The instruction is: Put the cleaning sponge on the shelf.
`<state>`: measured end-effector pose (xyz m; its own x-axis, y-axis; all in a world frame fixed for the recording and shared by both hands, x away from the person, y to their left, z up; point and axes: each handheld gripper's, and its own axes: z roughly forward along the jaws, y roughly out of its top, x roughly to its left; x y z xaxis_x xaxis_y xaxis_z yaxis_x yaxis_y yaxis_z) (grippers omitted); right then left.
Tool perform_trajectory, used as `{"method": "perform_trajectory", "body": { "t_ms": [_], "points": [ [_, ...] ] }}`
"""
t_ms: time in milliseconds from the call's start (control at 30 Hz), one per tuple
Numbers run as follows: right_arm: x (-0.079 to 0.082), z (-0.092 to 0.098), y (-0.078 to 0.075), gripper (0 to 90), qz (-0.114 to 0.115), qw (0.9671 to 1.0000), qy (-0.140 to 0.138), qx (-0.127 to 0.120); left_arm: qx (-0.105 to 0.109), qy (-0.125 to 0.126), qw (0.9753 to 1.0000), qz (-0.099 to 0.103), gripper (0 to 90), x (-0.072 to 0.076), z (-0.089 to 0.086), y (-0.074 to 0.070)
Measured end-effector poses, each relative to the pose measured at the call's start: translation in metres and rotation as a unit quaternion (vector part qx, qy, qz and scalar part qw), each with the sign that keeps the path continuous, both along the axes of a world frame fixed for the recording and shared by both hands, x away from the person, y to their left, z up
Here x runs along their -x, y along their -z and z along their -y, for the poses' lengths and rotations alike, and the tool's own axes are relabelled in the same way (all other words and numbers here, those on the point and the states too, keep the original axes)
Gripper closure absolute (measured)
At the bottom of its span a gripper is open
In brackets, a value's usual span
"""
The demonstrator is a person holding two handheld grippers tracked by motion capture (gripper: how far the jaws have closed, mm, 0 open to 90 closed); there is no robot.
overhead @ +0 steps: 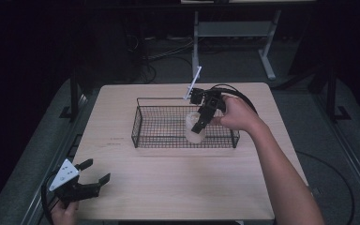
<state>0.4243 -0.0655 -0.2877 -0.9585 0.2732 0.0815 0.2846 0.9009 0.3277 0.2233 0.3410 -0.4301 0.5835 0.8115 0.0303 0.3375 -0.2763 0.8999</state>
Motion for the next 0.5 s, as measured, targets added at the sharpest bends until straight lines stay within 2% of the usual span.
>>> {"method": "perform_trajectory", "body": {
  "t_ms": [300,500],
  "points": [
    [-0.013,0.002,0.004,27.4,0.002,0.9998,0.018,-0.009,-0.002,0.001,1.0,0.001,13.9,0.0,-0.001,0.0],
    [-0.023,0.005,0.011,27.4,-0.002,0.9994,0.035,-0.001,-0.001,0.0,1.0,0.0,13.9,0.0,-0.001,0.0]
  ]
}}
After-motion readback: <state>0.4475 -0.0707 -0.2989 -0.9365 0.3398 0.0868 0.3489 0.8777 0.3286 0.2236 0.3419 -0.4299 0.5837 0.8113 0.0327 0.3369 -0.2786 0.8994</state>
